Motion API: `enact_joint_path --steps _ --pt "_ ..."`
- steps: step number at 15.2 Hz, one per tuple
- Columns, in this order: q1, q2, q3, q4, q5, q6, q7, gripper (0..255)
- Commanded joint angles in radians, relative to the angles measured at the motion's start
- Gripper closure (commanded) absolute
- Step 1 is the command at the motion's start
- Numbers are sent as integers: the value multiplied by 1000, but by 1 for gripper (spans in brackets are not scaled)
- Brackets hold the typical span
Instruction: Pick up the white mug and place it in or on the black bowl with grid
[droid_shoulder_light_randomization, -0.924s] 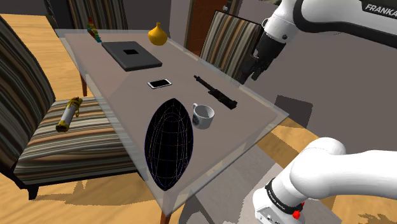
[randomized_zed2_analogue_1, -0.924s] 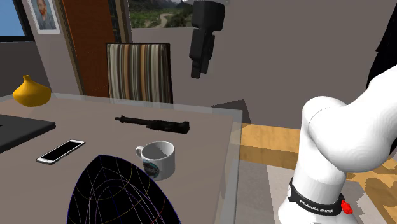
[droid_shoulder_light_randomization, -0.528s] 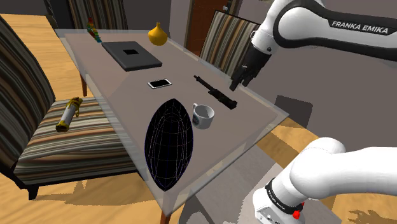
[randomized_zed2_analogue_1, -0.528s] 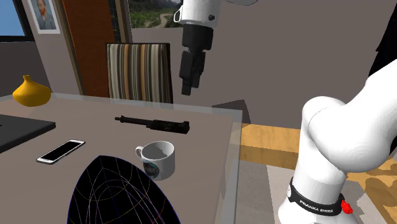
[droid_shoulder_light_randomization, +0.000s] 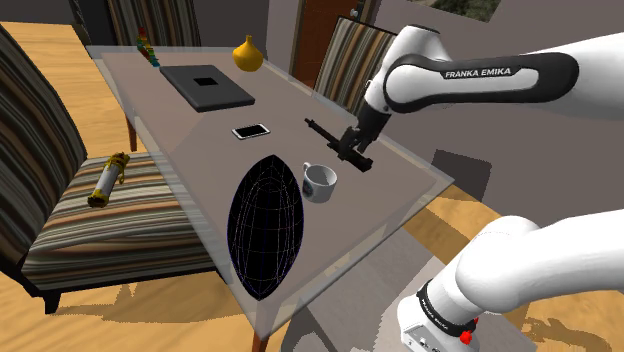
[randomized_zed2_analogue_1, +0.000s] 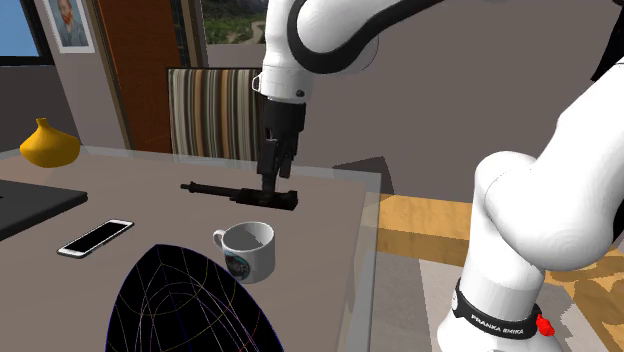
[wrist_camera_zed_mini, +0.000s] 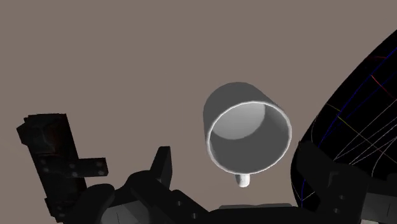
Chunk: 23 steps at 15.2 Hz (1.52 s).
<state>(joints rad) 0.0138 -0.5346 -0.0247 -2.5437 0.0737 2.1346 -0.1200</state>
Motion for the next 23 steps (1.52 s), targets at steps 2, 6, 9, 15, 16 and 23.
enact_joint_path --steps 2,6,9,15,16,23 --pt "2 106 -11 -9 8 114 -23 0" --pt "9 242 -20 -1 25 240 -48 0" --pt "12 274 -20 -14 32 286 -52 0" --pt "18 328 -19 -31 44 356 -60 0" --pt "18 328 -19 -31 44 356 -60 0" --pt "18 327 -19 -31 44 355 -60 255"
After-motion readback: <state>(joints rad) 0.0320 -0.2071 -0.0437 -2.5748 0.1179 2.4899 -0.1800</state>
